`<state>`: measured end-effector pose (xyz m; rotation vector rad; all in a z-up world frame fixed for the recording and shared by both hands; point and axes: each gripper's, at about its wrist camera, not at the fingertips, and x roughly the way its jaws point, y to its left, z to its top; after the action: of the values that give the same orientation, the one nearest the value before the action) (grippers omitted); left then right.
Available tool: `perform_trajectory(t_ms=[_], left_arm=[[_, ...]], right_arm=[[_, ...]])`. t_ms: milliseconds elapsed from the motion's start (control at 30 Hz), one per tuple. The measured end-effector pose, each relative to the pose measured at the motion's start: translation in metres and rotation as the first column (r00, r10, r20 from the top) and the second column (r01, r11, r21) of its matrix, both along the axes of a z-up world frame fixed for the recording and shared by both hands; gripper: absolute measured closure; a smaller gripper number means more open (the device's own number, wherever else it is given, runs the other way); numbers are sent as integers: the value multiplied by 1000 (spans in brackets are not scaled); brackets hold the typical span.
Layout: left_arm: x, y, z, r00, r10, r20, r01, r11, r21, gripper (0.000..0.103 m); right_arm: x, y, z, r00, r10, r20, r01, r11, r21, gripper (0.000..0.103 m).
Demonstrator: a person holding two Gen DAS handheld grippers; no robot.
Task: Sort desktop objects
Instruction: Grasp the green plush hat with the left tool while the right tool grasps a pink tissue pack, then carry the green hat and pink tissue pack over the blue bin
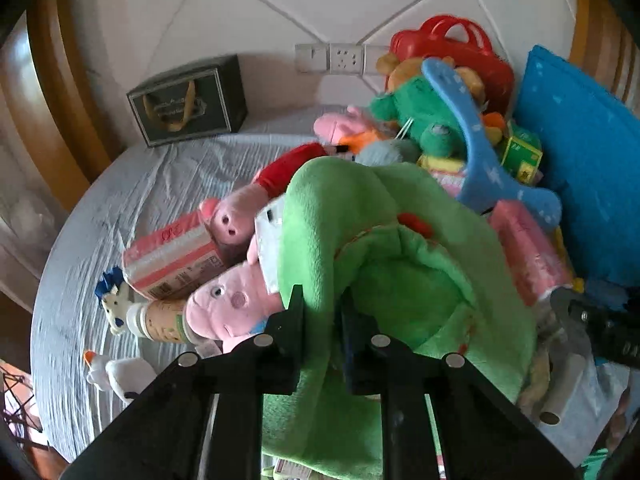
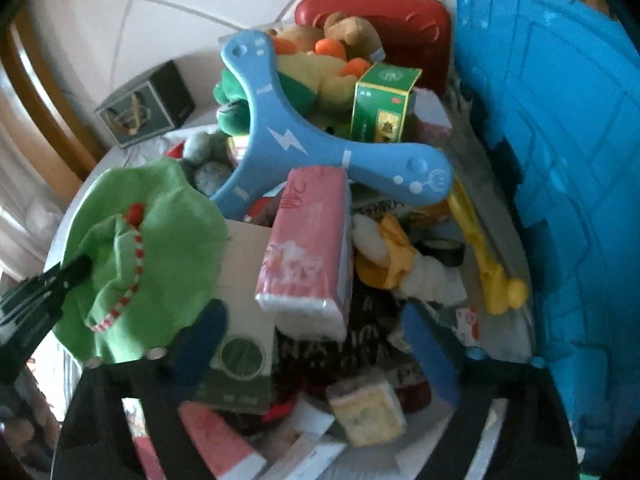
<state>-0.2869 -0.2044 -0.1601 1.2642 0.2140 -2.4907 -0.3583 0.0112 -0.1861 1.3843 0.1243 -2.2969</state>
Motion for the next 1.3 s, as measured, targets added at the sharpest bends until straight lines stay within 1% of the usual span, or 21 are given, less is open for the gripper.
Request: perform_trajectory(t_ms=[100, 267, 300, 333, 367, 400, 433, 533, 600, 733, 800, 900, 967, 1067, 1200, 1300], left_arm=[[-6, -2, -19, 999, 10, 42, -12, 999, 47, 88], [-9, 0, -31, 998, 38, 58, -41, 997, 60, 88], [-8, 0, -31, 997, 46, 54, -50, 997, 64, 88], [-8, -1, -31, 997, 52, 51, -56, 996, 72, 88], [-7, -1, -31, 997, 56, 49, -59, 996, 73, 88], [-7, 0, -31, 997, 57, 48, -60, 996, 70, 88], [-6, 1, -30, 997, 57, 45, -60, 996, 67, 88], [1, 5, -18, 998, 67, 9, -67, 997, 43, 88], [8, 10, -1, 997, 70, -40, -70, 998, 6, 88], [20, 23, 35, 990, 52, -132, -60, 996, -59, 88], [30, 33, 58, 981, 33, -194, -52, 994, -92, 88], [41, 46, 84, 969, 10, -248, -42, 991, -124, 88], [50, 55, 102, 960, -10, -281, -29, 991, -132, 88], [61, 67, 124, 946, -37, -322, -3, 992, -124, 88], [74, 89, 146, 929, -75, -363, 35, 993, -116, 88], [74, 111, 160, 917, -106, -385, 65, 991, -118, 88]], right_arm=[[-9, -5, -10, 1000, 9, 23, -9, 1000, 11, 17], [-18, -13, -26, 998, 38, 49, -40, 999, 37, 17], [-20, -15, -31, 997, 44, 56, -46, 998, 46, 21], [-21, -16, -34, 997, 47, 63, -50, 997, 50, 28], [-22, -17, -35, 997, 46, 64, -50, 997, 52, 32], [-22, -18, -36, 997, 46, 58, -50, 997, 58, 46], [-21, -19, -35, 997, 55, 54, -58, 996, 60, 55], [-16, -20, -28, 997, 69, 17, -70, 994, 88, 57], [-11, -16, -18, 997, 71, -18, -69, 993, 92, 58], [3, -4, 17, 990, 75, -115, -67, 995, 73, 58], [12, 2, 39, 982, 73, -172, -64, 996, 61, 58], [24, 7, 65, 970, 68, -233, -61, 998, 35, 58], [34, 13, 83, 960, 61, -273, -58, 998, 19, 59], [46, 20, 107, 946, 35, -323, -41, 999, -12, 59], [67, 43, 139, 916, -6, -401, -12, 999, -42, 59], [79, 68, 163, 892, -42, -450, 12, 998, -70, 59]])
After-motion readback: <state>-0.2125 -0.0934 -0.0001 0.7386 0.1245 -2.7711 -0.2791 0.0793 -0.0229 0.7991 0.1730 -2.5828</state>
